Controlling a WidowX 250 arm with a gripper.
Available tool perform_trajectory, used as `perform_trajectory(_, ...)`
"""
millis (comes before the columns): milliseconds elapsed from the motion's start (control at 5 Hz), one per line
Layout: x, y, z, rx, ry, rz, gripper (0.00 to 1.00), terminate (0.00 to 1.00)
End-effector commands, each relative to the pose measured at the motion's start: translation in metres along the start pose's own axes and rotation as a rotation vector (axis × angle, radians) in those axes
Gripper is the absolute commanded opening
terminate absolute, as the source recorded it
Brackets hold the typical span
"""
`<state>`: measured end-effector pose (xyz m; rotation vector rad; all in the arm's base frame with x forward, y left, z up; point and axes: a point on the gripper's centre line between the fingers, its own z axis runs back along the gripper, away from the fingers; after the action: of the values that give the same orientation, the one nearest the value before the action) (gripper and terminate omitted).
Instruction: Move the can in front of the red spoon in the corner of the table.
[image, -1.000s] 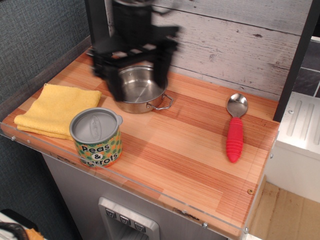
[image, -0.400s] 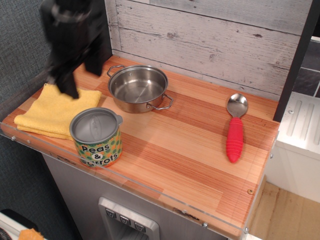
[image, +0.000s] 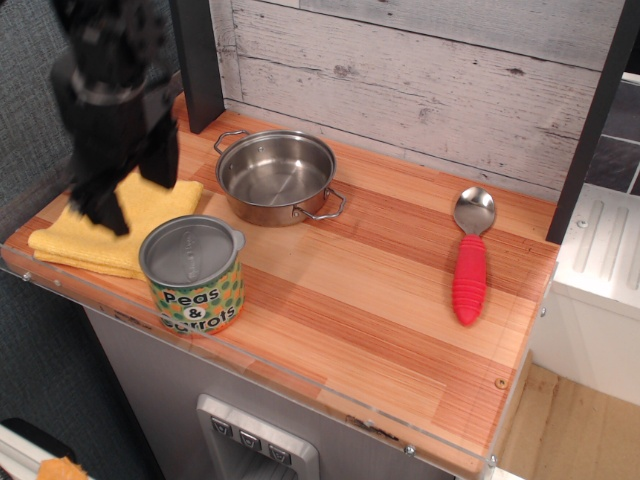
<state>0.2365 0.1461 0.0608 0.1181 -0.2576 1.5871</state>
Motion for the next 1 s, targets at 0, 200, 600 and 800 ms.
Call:
perform_trajectory(0,-0.006,0.005,-0.003,-0.014,0.000,0.005,1.00,0.00)
perform_trajectory(200,-0.023,0.002,-0.001,-0.012,0.007,-0.014,1.00,0.00)
perform_trajectory(600,-0.057,0.001,0.008,0.012,0.038,-0.063,1.00,0.00)
perform_trajectory(800,-0.079,0.001,0.012,0.015,0.030,-0.109,1.00,0.00)
